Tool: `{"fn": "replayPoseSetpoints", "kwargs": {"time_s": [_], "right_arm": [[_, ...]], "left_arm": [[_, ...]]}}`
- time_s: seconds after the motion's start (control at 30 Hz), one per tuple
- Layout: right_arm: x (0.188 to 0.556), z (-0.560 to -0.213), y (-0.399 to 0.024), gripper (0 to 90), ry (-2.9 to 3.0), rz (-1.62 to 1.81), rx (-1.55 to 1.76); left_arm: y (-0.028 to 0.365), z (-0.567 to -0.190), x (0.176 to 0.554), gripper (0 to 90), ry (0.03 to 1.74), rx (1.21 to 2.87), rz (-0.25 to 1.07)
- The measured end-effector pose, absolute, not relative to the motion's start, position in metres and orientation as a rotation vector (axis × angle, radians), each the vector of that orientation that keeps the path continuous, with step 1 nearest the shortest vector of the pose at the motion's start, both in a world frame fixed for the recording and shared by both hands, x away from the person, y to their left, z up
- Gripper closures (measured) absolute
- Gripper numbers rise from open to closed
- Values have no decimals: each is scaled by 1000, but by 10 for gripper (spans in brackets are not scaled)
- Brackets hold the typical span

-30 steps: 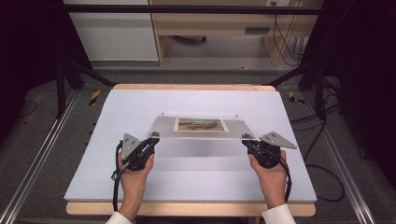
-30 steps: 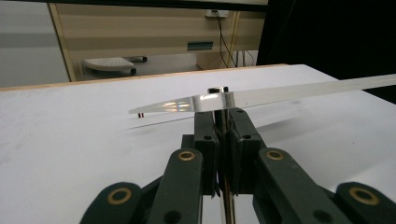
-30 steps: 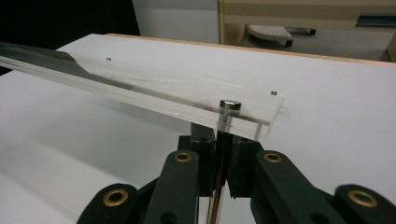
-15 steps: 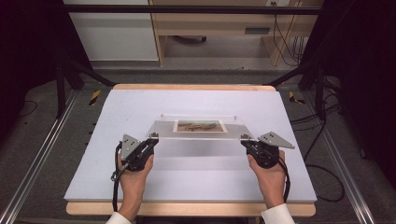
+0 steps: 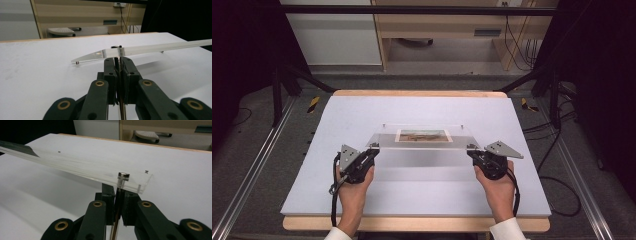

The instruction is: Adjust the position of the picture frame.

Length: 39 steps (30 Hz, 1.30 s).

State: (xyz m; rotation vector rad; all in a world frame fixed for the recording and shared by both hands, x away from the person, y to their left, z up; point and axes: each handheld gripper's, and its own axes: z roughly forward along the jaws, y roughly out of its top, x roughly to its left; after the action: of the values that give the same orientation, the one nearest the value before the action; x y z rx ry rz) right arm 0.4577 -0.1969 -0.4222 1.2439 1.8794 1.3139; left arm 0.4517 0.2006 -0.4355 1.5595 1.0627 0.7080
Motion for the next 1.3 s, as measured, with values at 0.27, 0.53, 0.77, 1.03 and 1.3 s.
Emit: {"fn": "replayPoseSetpoints", "kwargs": {"time_s": [0.27, 0.53, 0.77, 1.03, 1.3], "right_arm": [[458, -422, -197, 828, 1883, 1319, 1245], [456, -423, -196, 829, 1893, 1309, 1246], [451, -431, -196, 830, 1923, 1271, 1249], [445, -443, -197, 841, 1950, 1275, 1286], [441, -455, -198, 845, 1980, 1249, 1318]], "left_arm": [[201, -436, 452, 825, 1067, 1562, 704], [202, -440, 449, 825, 1074, 1570, 693], [201, -447, 443, 825, 1085, 1616, 678], [200, -457, 436, 829, 1108, 1660, 670], [199, -468, 431, 833, 1132, 1703, 644]]}}
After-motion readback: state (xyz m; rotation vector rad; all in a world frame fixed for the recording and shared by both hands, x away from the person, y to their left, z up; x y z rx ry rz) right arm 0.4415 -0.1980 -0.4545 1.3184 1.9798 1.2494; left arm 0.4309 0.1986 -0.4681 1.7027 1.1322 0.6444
